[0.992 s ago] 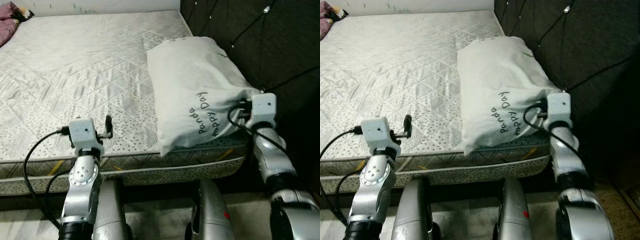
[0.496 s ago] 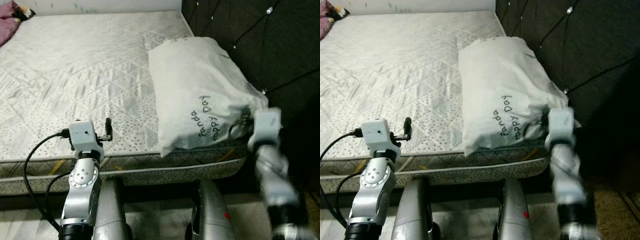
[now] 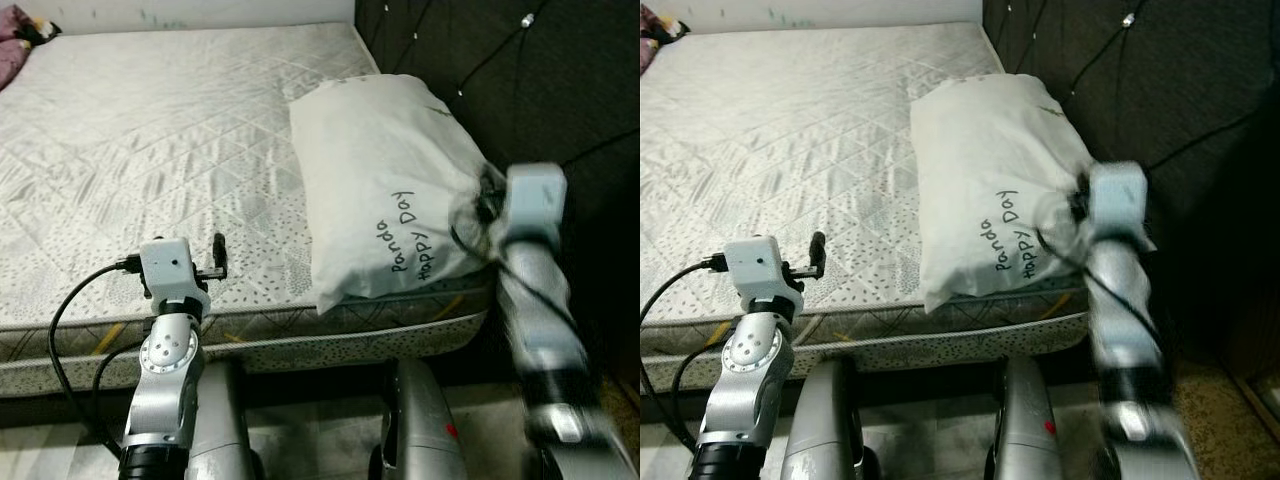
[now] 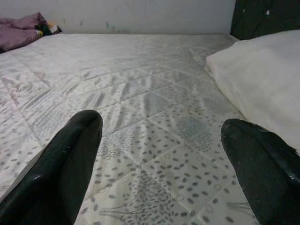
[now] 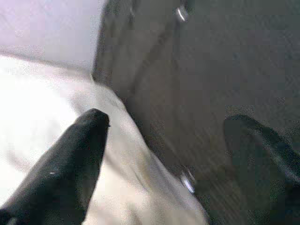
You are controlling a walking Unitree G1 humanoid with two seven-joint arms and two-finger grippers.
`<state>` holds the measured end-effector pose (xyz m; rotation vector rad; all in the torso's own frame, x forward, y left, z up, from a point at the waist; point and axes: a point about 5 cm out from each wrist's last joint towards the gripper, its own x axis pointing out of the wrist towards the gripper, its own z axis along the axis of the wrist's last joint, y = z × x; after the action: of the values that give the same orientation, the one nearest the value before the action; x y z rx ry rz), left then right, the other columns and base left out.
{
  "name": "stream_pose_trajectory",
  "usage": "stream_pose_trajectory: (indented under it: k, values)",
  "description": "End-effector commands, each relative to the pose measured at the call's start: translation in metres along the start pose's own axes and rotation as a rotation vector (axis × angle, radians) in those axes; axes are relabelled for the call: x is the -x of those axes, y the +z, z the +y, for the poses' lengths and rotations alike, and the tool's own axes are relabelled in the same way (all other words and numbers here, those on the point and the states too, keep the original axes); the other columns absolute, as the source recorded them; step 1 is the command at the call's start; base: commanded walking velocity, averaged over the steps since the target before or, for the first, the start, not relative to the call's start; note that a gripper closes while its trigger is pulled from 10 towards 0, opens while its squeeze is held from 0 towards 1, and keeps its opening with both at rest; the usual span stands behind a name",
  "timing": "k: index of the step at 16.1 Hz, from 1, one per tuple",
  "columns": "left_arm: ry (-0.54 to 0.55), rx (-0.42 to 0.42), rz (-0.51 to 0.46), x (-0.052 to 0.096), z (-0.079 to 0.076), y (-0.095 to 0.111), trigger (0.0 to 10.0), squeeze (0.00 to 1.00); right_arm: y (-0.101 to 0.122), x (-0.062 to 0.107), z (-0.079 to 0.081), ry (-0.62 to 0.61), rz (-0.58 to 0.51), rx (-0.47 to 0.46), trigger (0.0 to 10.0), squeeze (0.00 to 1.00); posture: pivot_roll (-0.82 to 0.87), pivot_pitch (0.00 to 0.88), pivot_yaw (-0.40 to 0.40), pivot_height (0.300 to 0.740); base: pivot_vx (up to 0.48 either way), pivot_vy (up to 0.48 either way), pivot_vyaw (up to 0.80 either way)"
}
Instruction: Clean up the room
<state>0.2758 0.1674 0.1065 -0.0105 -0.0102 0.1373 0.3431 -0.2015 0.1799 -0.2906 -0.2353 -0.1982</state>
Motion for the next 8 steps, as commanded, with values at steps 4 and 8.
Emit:
stream_pose_trajectory:
  k: [4, 8]
  values:
    - [0.008, -0.010, -0.009, 0.004, 0.002, 0.003, 10.0, 0.00, -0.026, -0.005, 0.077, 0.231, 0.265, -0.127, 10.0, 1.00, 0.01, 0.000, 0.003, 0.519, 0.000, 0.000, 0.00]
    - [0.033, -0.016, -0.007, 0.005, 0.008, 0.003, 10.0, 0.00, -0.073, 0.028, 0.104, 0.330, 0.620, -0.242, 10.0, 1.00, 0.04, 0.000, -0.020, 0.519, 0.000, 0.000, 0.00]
